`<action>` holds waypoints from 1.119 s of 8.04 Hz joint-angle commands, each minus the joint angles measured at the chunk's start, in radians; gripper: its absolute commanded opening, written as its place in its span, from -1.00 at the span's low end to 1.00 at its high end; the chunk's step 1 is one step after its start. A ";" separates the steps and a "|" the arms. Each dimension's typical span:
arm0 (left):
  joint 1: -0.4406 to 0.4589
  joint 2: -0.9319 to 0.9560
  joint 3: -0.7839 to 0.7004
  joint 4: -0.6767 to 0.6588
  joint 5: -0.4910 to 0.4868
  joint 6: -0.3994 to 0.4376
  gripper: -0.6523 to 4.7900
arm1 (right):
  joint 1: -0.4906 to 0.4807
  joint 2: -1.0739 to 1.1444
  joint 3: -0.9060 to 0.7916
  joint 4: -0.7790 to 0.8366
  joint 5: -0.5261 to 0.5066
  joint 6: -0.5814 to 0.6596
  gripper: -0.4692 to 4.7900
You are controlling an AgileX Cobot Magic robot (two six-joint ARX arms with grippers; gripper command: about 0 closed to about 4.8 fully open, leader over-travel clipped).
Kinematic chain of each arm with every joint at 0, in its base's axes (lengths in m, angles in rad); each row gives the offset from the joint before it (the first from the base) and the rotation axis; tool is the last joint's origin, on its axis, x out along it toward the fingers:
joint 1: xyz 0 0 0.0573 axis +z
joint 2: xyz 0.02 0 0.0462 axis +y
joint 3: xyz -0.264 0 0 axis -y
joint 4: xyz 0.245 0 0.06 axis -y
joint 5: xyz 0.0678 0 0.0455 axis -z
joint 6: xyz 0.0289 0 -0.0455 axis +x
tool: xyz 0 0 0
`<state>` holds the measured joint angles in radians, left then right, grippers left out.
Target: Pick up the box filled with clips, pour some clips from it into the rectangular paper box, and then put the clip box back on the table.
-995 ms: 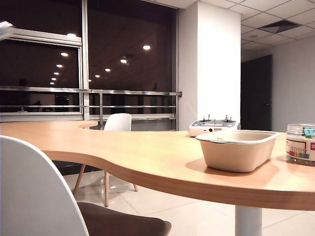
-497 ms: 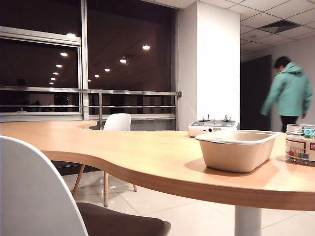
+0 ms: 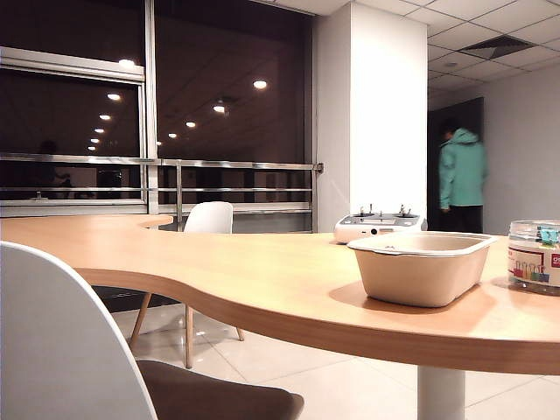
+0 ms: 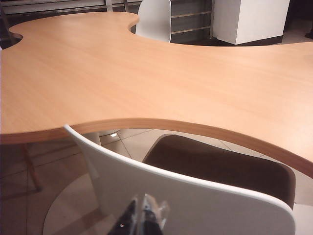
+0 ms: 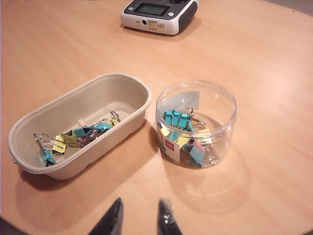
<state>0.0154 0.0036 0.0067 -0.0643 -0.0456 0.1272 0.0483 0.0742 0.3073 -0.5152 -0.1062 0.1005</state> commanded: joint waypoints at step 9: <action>0.002 -0.001 0.000 0.012 0.001 0.004 -0.69 | -0.003 -0.072 -0.300 0.542 0.237 0.002 -0.46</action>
<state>0.0158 0.0036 0.0067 -0.0643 -0.0452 0.1272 0.0448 0.0032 0.0059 0.0101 0.1352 0.0994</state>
